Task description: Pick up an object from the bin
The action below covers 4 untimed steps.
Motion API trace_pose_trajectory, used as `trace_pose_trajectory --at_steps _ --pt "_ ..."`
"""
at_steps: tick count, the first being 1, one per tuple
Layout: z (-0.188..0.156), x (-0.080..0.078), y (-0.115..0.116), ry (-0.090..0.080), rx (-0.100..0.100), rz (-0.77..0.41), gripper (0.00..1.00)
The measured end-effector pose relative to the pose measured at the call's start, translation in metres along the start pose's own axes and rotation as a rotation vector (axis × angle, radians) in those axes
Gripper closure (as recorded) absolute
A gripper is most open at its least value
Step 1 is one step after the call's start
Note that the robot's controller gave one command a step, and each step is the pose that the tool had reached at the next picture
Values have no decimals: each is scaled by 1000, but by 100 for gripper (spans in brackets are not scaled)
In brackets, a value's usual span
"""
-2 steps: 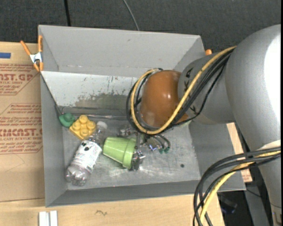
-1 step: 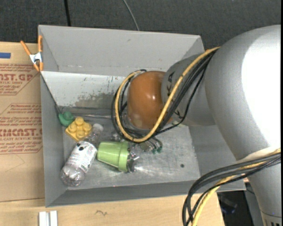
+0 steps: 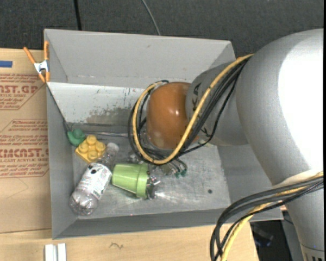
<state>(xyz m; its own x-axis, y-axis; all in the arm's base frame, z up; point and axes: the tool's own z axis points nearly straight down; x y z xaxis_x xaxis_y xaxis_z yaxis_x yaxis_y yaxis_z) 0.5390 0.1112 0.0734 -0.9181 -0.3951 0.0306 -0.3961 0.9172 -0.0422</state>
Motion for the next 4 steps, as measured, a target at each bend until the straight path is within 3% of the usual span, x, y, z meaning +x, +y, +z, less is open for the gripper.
trace_pose_trajectory --at_steps 2,4 --pt "1 2 -3 -10 -11 0 100" --pt "-1 1 1 0 -5 0 100"
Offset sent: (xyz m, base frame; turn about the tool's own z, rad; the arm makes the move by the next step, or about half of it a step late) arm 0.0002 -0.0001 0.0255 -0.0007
